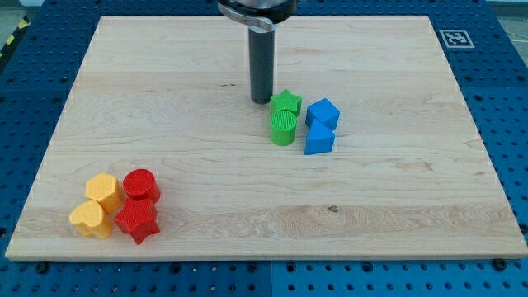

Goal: Point your arm below the green circle

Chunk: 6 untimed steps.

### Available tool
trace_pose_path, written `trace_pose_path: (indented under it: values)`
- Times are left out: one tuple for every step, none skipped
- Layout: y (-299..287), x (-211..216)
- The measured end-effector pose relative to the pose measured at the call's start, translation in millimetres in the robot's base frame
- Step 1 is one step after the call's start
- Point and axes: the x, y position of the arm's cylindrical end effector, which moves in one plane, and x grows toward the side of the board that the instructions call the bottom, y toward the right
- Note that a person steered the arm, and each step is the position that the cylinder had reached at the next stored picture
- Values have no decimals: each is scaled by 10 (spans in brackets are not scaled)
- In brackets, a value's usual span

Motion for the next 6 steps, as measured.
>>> trace_pose_path:
  values:
    - [-168,116]
    - [-242,366]
    - [-253,664]
    - [-202,919]
    - [44,1088]
    - [362,1085]
